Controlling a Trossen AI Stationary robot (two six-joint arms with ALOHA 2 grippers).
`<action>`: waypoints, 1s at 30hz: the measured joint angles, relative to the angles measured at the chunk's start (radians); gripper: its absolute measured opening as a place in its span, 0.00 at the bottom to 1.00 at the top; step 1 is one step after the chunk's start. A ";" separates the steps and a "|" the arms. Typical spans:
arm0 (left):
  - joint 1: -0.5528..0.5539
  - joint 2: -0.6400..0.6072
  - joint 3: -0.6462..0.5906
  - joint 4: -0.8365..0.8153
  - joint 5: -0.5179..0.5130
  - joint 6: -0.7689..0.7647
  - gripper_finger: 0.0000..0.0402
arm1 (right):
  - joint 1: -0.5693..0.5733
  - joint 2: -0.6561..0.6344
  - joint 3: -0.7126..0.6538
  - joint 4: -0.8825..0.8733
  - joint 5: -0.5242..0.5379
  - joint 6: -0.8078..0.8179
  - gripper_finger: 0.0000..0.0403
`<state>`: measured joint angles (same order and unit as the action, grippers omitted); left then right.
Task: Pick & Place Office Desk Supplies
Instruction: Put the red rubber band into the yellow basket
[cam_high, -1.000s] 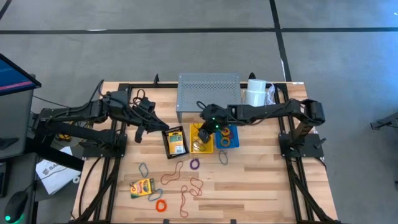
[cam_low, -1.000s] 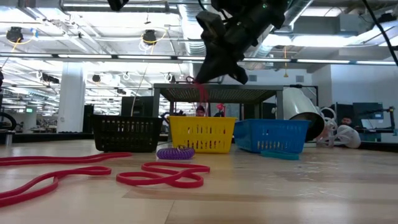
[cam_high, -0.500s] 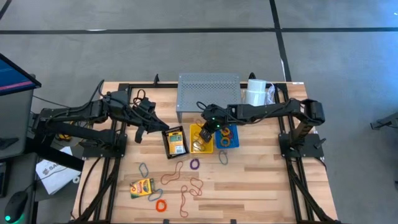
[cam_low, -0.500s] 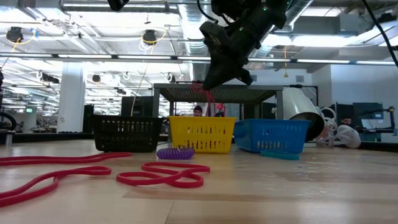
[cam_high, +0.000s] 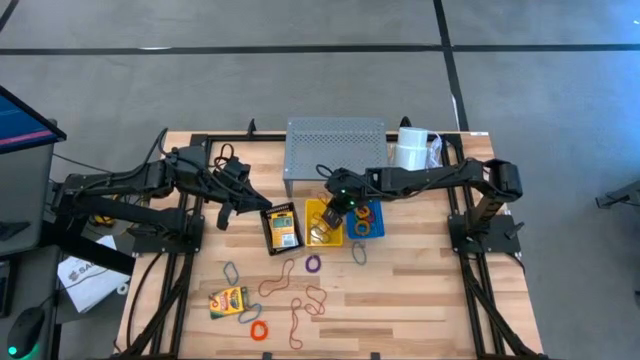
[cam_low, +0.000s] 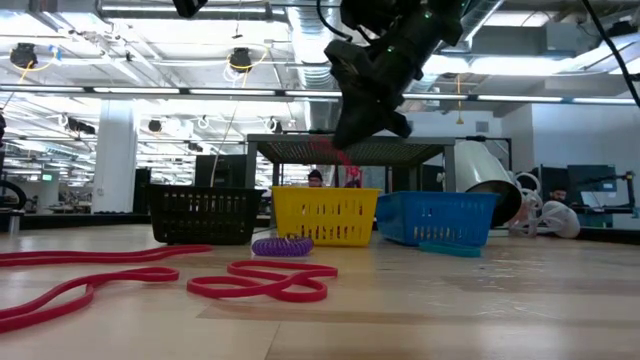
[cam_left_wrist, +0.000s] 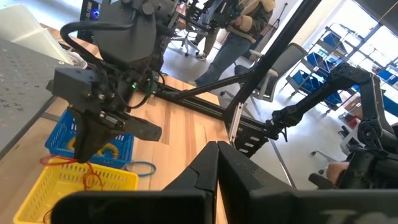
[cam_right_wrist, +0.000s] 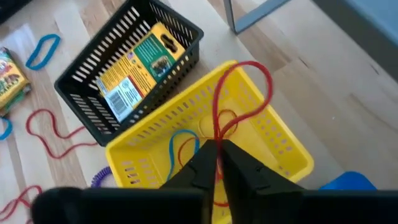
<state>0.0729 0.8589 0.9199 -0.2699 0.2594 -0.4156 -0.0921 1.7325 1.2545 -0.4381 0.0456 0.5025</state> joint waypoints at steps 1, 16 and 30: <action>0.000 0.000 0.000 0.000 0.000 0.000 0.01 | 0.000 0.000 0.000 -0.006 0.000 0.001 0.11; 0.000 0.000 0.000 0.000 0.000 0.000 0.01 | 0.013 -0.001 0.000 -0.014 -0.101 0.033 0.52; 0.000 0.000 0.000 0.000 0.000 0.000 0.01 | 0.076 0.005 -0.001 -0.024 -0.097 0.082 0.37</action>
<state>0.0731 0.8589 0.9199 -0.2695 0.2592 -0.4160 -0.0165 1.7374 1.2537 -0.4619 -0.0517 0.5848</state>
